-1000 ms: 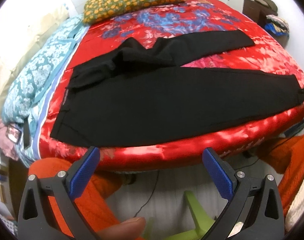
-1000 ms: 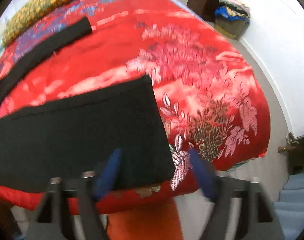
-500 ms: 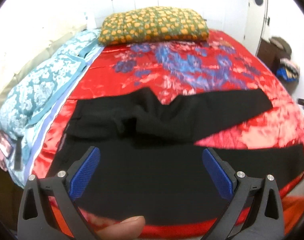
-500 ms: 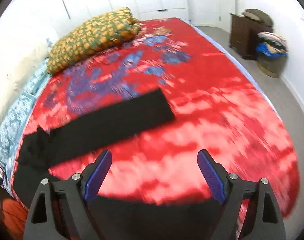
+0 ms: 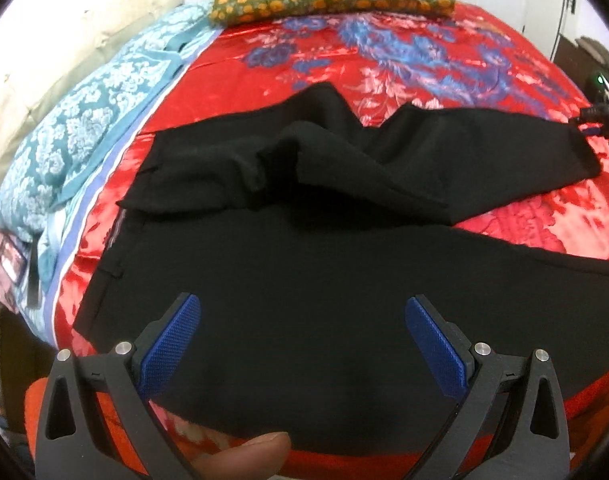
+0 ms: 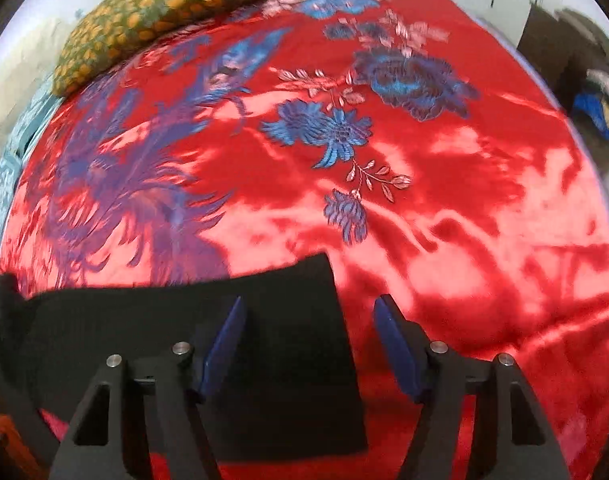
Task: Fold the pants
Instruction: 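Move both tools down over the black trousers toward the waistband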
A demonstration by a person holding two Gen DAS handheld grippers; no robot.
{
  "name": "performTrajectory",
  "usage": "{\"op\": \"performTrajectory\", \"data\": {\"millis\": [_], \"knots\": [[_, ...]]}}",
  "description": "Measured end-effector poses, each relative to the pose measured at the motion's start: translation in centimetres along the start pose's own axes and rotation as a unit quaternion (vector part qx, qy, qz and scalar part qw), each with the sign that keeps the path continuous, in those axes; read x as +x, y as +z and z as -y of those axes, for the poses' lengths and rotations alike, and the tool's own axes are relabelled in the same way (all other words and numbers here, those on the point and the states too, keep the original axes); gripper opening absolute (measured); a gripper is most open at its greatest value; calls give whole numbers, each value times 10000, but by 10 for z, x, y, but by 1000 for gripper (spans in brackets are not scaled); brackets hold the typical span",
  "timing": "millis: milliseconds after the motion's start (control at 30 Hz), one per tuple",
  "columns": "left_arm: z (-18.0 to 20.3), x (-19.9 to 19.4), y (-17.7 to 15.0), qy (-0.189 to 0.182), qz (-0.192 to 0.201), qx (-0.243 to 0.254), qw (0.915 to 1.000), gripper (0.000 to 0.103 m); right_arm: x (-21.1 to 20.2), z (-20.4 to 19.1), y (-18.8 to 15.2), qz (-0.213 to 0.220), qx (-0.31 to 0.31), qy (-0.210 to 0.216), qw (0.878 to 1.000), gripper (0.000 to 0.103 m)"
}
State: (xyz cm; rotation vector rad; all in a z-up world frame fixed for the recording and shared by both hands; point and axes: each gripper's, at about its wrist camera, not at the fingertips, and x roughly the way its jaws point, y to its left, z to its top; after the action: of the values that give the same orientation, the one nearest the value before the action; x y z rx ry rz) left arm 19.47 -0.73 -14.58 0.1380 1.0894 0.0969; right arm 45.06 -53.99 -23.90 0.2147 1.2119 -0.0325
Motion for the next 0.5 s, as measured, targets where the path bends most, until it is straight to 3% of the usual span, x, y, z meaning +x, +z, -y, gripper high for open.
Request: {"op": "performTrajectory", "data": {"millis": [33,100,167,233,267,300,367,400,433,500], "knots": [[2,4,0,26,-42,45,10000,102,9,1,1,-166,72,244,9995,30],[9,8,-1,50,-101,113,9999,102,13,-11,7,-237,-345,80,9991,10],[16,8,0,28,-103,155,9998,102,-5,-24,17,46,-898,-78,9959,9],[21,7,1,-1,-54,183,9998,102,-41,-21,31,845,-1150,-879,9858,9],[24,6,1,-36,-18,207,9998,102,-59,-12,38,1296,-1089,-1472,9745,9],[29,5,0,-76,27,243,9997,102,-72,-2,42,1640,-922,-1796,9656,9],[36,6,-2,-72,32,335,9994,102,-78,13,44,1878,-527,-1874,9627,18],[38,7,-2,-54,-3,367,9993,102,-72,20,43,1824,-238,-2091,9604,37],[39,12,-2,-17,-71,385,9992,102,-66,25,41,1733,-63,-2182,9604,67],[33,18,4,40,-44,320,9995,102,-58,29,27,1674,250,-1906,9670,88]]}}
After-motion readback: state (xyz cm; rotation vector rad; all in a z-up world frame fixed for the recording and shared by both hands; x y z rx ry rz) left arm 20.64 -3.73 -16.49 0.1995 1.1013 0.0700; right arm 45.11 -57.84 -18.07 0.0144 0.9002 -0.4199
